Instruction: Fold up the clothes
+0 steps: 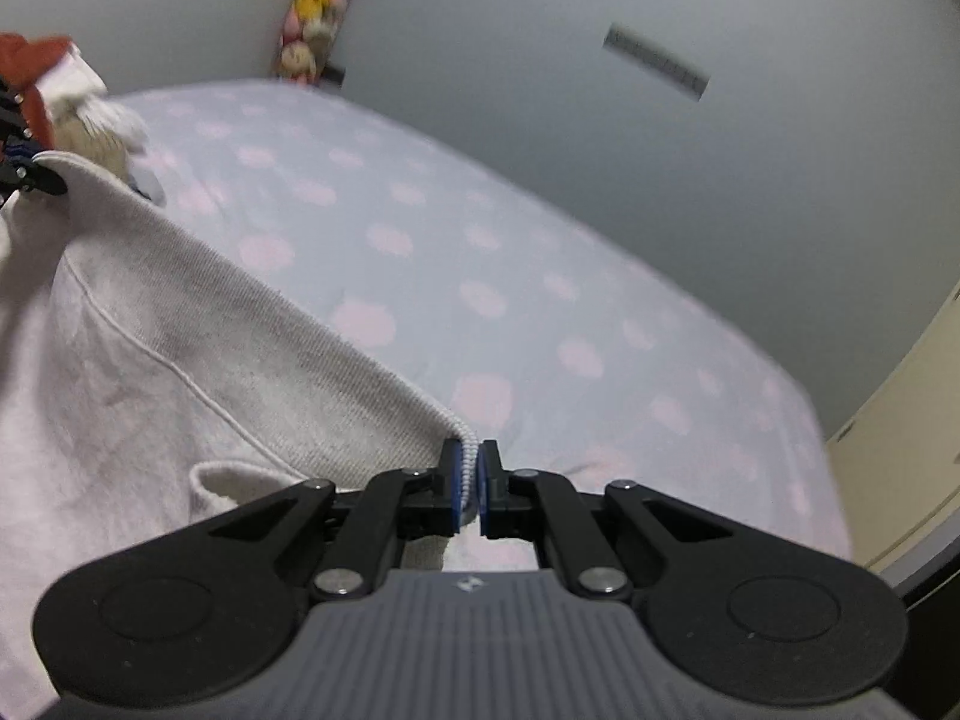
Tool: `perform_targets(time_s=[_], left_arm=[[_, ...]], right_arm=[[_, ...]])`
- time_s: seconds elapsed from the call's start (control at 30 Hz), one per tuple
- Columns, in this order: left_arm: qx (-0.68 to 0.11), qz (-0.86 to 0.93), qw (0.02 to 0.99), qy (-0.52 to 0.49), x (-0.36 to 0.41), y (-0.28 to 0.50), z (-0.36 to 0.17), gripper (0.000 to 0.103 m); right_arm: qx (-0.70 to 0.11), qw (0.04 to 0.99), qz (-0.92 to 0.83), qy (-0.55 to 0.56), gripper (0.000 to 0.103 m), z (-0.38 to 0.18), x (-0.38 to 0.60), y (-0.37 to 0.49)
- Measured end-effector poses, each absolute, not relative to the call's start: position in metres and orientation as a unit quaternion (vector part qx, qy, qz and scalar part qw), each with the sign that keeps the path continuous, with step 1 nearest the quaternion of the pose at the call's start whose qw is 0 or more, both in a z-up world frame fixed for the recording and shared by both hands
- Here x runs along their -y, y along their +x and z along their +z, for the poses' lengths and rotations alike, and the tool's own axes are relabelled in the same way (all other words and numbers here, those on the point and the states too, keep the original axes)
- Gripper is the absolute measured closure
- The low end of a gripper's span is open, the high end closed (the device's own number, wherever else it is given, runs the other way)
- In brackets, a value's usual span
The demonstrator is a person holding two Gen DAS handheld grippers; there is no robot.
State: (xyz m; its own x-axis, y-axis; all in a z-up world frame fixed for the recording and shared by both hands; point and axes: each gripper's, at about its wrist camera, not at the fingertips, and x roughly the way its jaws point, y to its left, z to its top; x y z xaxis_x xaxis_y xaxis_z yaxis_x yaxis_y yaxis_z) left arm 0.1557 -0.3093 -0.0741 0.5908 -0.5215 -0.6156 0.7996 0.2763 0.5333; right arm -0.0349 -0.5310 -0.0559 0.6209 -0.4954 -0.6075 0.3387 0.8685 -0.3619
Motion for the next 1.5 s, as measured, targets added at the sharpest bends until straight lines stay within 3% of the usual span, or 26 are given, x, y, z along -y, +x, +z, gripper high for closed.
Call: perform_targets(time_s=[0.2,0.37,0.4,0.53,0.6,0.73,0.87,0.93,1.37,1.47,1.5], left_arm=[[-0.211,-0.427,0.769,0.426,0.328,0.189,-0.131,0.099],[-0.233,-0.427,0.769,0.414,0.329,0.194,-0.147,0.098],[-0.232,-0.428,0.771,0.41,0.327,0.196,-0.142,0.095],[-0.228,-0.437,0.784,0.377,0.33,0.198,-0.111,0.086],[-0.219,-0.438,0.794,0.361,0.33,0.202,-0.091,0.079],[-0.205,-0.427,0.814,0.336,0.319,0.199,-0.059,0.077],[-0.229,-0.417,0.828,0.298,0.288,0.192,-0.044,0.067],[-0.247,-0.403,0.831,0.292,0.272,0.186,-0.048,0.067],[-0.381,-0.326,0.841,0.202,0.146,0.123,-0.11,0.067],[-0.396,-0.318,0.841,0.185,0.142,0.118,-0.116,0.074],[-0.398,-0.318,0.841,0.184,0.143,0.116,-0.116,0.077]], right_arm=[[-0.411,0.881,-0.228,-0.055,0.097,-0.121,0.572,-0.004],[-0.411,0.88,-0.235,-0.024,0.096,-0.134,0.578,-0.002],[-0.405,0.882,-0.24,-0.018,0.092,-0.131,0.579,-0.004],[-0.381,0.888,-0.258,0.005,0.063,-0.118,0.582,-0.013],[-0.363,0.892,-0.269,0.013,0.062,-0.101,0.583,-0.021],[-0.338,0.898,-0.279,0.029,0.058,-0.073,0.575,-0.039],[-0.325,0.907,-0.265,0.04,0.053,-0.06,0.545,-0.071],[-0.327,0.909,-0.254,0.052,0.051,-0.062,0.527,-0.086],[-0.354,0.88,-0.302,0.098,0.054,-0.123,0.451,-0.19],[-0.36,0.874,-0.298,0.136,0.057,-0.124,0.463,-0.189],[-0.366,0.871,-0.293,0.147,0.063,-0.125,0.466,-0.188]])
